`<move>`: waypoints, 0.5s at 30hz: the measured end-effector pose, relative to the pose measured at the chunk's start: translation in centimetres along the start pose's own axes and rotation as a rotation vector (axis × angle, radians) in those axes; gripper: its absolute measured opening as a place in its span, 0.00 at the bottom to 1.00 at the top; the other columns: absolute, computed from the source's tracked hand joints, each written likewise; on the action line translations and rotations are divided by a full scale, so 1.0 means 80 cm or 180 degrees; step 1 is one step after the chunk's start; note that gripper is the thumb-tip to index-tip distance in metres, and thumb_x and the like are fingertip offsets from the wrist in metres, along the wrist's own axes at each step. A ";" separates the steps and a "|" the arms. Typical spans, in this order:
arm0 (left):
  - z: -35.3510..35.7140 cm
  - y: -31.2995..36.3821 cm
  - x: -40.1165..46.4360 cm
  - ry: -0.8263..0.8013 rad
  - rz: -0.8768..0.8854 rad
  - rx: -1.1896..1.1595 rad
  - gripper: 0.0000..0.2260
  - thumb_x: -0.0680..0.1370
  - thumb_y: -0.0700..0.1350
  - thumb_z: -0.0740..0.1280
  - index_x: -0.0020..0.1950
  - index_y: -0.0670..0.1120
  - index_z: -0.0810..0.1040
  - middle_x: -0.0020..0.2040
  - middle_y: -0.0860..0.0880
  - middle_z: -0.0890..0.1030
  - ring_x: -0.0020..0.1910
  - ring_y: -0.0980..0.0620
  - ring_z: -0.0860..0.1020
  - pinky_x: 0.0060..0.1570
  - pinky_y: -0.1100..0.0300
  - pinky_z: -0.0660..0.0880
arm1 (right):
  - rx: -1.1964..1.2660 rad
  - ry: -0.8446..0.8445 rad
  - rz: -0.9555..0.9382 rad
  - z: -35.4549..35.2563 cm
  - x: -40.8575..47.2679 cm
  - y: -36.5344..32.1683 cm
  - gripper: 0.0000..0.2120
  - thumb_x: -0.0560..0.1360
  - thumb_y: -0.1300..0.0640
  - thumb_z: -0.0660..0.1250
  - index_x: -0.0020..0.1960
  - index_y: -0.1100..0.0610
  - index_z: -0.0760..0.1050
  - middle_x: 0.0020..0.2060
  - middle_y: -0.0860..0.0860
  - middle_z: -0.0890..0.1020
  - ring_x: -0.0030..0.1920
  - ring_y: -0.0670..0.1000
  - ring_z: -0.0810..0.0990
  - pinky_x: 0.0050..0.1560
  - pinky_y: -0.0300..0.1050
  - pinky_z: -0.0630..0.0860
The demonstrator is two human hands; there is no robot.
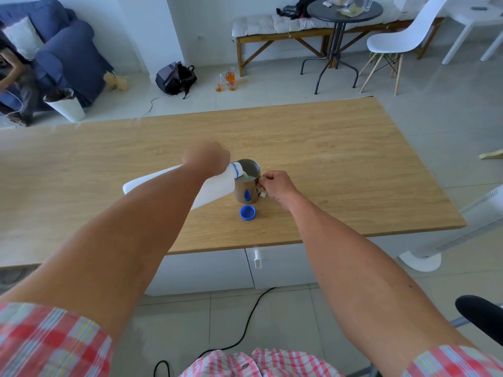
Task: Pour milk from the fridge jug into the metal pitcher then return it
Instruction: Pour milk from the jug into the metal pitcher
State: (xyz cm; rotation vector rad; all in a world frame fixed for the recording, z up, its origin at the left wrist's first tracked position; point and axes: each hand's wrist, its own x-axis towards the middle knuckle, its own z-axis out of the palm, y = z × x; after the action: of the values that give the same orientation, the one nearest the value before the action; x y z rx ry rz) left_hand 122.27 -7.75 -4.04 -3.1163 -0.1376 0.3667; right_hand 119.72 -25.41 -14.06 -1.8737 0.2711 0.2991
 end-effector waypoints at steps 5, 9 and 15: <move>0.001 0.000 0.001 0.0020 0.0011 0.0030 0.12 0.81 0.46 0.55 0.53 0.43 0.77 0.41 0.45 0.76 0.46 0.42 0.77 0.45 0.50 0.71 | -0.0015 -0.0006 0.0014 0.001 0.001 0.001 0.12 0.83 0.64 0.62 0.53 0.70 0.82 0.42 0.56 0.82 0.33 0.45 0.74 0.24 0.28 0.69; 0.001 0.000 0.002 0.0016 -0.0025 0.0000 0.12 0.81 0.46 0.55 0.52 0.44 0.77 0.41 0.45 0.76 0.44 0.43 0.77 0.44 0.50 0.70 | -0.0023 0.0008 0.0012 0.002 0.003 0.002 0.12 0.83 0.63 0.62 0.51 0.68 0.82 0.41 0.56 0.82 0.33 0.44 0.75 0.31 0.34 0.70; 0.003 -0.001 0.005 0.0032 -0.0023 0.0002 0.12 0.82 0.48 0.55 0.52 0.44 0.77 0.41 0.46 0.76 0.45 0.43 0.77 0.44 0.50 0.69 | 0.0004 0.0008 0.0013 0.002 0.003 0.002 0.12 0.83 0.63 0.62 0.52 0.68 0.82 0.42 0.56 0.83 0.36 0.46 0.76 0.33 0.35 0.72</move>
State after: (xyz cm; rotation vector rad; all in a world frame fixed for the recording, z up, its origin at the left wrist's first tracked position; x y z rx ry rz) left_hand 122.57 -7.62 -4.36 -3.1158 -0.1486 0.3510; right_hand 119.86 -25.33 -14.30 -1.8725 0.2768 0.2995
